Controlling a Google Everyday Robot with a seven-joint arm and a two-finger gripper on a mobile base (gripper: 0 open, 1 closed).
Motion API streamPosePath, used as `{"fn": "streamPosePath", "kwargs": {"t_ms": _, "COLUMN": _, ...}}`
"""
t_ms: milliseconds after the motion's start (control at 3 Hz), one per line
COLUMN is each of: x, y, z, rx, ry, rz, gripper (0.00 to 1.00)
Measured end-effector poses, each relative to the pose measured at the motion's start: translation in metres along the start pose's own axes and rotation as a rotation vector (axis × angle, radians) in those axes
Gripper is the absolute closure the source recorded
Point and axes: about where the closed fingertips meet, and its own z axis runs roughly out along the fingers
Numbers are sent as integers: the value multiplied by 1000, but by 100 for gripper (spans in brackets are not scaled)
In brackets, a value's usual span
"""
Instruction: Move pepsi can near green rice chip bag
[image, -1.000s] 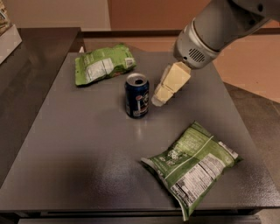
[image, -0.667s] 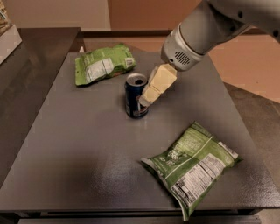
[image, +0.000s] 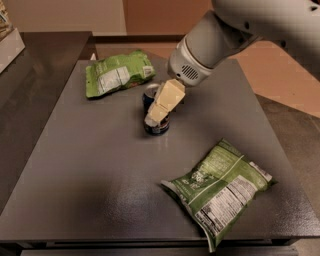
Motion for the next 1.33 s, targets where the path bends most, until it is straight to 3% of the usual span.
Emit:
{"fn": "streamPosePath", "kwargs": {"t_ms": 667, "x": 1, "y": 5, "z": 4, "rx": -34, "ry": 22, "rz": -34, "gripper": 41}}
{"fn": "streamPosePath", "kwargs": {"t_ms": 1000, "x": 0, "y": 4, "z": -2, "rx": -24, "ry": 27, "rz": -40, "gripper": 65}}
{"fn": "streamPosePath", "kwargs": {"t_ms": 1333, "x": -12, "y": -9, "z": -9, "rx": 19, "ry": 28, "rz": -13, "gripper": 87}}
